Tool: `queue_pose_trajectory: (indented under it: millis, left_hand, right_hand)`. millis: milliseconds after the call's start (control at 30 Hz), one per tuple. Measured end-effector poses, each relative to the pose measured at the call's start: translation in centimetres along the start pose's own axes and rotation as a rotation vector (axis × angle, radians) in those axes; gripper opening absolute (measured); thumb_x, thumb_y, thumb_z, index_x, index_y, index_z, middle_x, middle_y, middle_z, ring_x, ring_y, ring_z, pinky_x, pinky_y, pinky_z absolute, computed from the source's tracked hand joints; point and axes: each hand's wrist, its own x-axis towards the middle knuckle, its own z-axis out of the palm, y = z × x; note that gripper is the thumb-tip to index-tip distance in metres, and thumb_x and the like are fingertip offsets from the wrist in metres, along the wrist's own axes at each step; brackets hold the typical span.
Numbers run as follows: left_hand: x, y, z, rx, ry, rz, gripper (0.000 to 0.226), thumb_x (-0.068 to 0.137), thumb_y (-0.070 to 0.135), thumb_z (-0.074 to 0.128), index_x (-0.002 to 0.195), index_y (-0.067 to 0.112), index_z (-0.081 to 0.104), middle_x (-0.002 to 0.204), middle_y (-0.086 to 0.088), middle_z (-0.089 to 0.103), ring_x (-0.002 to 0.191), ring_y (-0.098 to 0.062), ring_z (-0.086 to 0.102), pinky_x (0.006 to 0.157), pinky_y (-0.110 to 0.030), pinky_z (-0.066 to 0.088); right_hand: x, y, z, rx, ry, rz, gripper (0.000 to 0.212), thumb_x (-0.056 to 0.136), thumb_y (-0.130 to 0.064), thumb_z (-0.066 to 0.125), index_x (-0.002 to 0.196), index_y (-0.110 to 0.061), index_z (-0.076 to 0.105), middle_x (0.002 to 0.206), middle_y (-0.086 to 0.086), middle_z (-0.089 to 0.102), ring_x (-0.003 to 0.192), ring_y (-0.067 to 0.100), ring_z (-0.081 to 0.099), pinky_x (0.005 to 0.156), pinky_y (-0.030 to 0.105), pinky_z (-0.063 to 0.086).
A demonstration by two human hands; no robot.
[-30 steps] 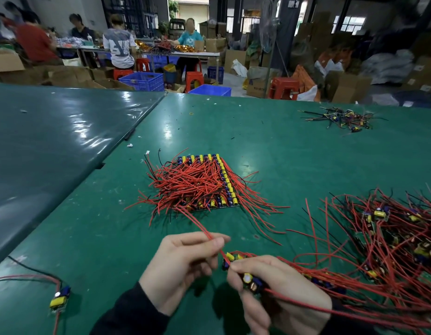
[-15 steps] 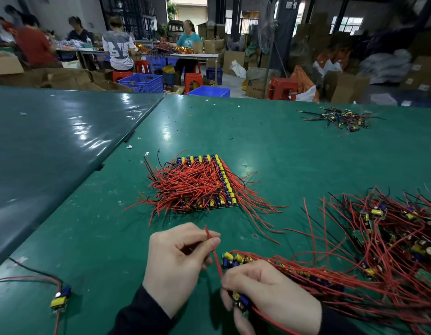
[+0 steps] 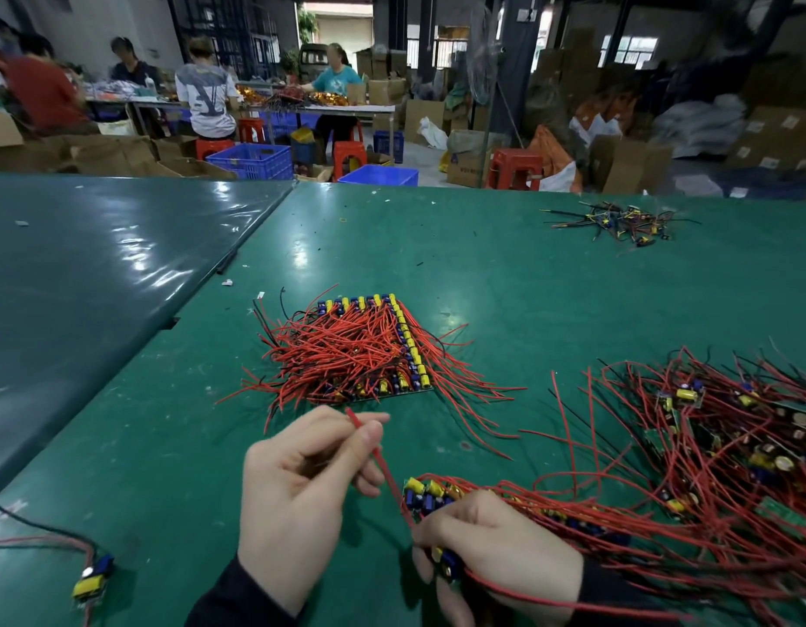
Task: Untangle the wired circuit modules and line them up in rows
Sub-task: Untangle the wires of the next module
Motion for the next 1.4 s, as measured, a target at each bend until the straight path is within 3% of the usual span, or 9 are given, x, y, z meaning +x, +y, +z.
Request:
queue_pose_trajectory:
  millis: [167,267,400,600,733,933,1067,1300,1400]
  left_hand:
    - [0.5,-0.8,-0.6,0.076,0.086,-0.058,0.032,0.08,-0.007,0.066,0.052,0.008,0.066,0.061,-0.015,0.06,0.045,-0.02,0.054,0.044,-0.025,0.047]
    - [0.1,-0.6,-0.4,0.171,0.045,0.05,0.024,0.08,0.006,0.071,0.056,0.011,0.066,0.059,-0.002,0.06,0.045,-0.019,0.057,0.042,-0.026,0.047]
    - [0.3,-0.3,-0.6,0.109,0.108,0.027,0.01,0.076,0.011,0.065,0.073,0.012,0.074,0.051,-0.015,0.056,0.04,-0.012,0.052,0.048,-0.015,0.044]
    - [1.3,-0.2,-1.5,-0.241,0.152,-0.363,0.02,0.078,0.014,0.06,0.075,0.0,0.074,0.054,-0.012,0.056,0.039,-0.016,0.049,0.037,-0.019,0.041]
    - [1.9,-0.7,-2.2,-0.371,0.166,-0.543,0.025,0.095,0.017,0.047,0.094,0.002,0.067,0.06,-0.006,0.059,0.042,-0.013,0.052,0.04,-0.018,0.044]
    - [0.2,-1.2,-0.9,-0.046,-0.371,-0.625,0.017,0.088,-0.013,0.049,0.085,-0.002,0.062,0.062,-0.011,0.059,0.043,-0.017,0.054,0.041,-0.022,0.046]
    - [-0.7,-0.4,0.0,0.014,-0.659,-0.568,0.012,0.077,0.002,0.073,0.071,0.01,0.066,0.058,-0.007,0.062,0.048,-0.015,0.059,0.047,-0.022,0.049]
    - [0.1,0.5,0.4,-0.272,-0.215,-0.501,0.015,0.063,0.02,0.072,0.068,0.007,0.072,0.058,-0.018,0.063,0.044,-0.02,0.058,0.039,-0.021,0.044]
    - [0.3,0.5,0.2,-0.406,-0.088,-0.592,0.014,0.059,0.013,0.069,0.065,0.002,0.074,0.062,-0.017,0.067,0.047,-0.016,0.062,0.04,-0.017,0.046]
  right_hand:
    - [-0.5,-1.0,0.4,-0.015,-0.116,-0.041,0.038,0.095,-0.008,0.044,0.061,-0.014,0.06,0.045,-0.009,0.057,0.042,0.0,0.049,0.049,0.012,0.038]
    - [-0.5,-0.8,0.4,-0.096,-0.068,-0.027,0.038,0.094,-0.01,0.047,0.059,-0.017,0.061,0.048,-0.009,0.057,0.046,0.002,0.049,0.052,0.014,0.038]
    - [-0.4,-0.6,0.3,-0.136,-0.041,0.005,0.038,0.094,-0.009,0.045,0.06,-0.016,0.06,0.041,-0.011,0.056,0.04,-0.001,0.049,0.047,0.009,0.036]
    - [-0.4,-0.3,1.1,-0.017,-0.023,-0.097,0.035,0.096,-0.011,0.046,0.065,-0.014,0.062,0.055,0.001,0.059,0.044,0.006,0.049,0.048,0.019,0.037]
    - [-0.4,-0.3,1.8,0.223,0.135,-0.202,0.018,0.1,-0.024,0.039,0.095,-0.013,0.052,0.075,0.008,0.071,0.042,0.014,0.058,0.034,0.02,0.032]
    - [-0.2,-0.4,1.5,0.422,0.47,-0.376,0.012,0.092,-0.019,0.045,0.099,-0.011,0.05,0.089,0.005,0.075,0.078,0.017,0.07,0.053,0.021,0.05]
    - [0.1,0.0,1.1,0.504,0.533,-0.458,0.014,0.089,-0.021,0.046,0.095,-0.01,0.051,0.096,0.005,0.075,0.093,0.015,0.069,0.065,0.02,0.054]
    - [0.4,0.5,1.1,0.54,0.478,-0.539,0.021,0.069,-0.032,0.065,0.082,-0.016,0.067,0.103,0.009,0.073,0.094,0.023,0.069,0.067,0.027,0.056]
    - [0.4,1.0,1.1,0.474,0.469,-0.558,0.02,0.063,-0.014,0.083,0.079,-0.018,0.073,0.101,0.009,0.073,0.091,0.021,0.069,0.07,0.025,0.055]
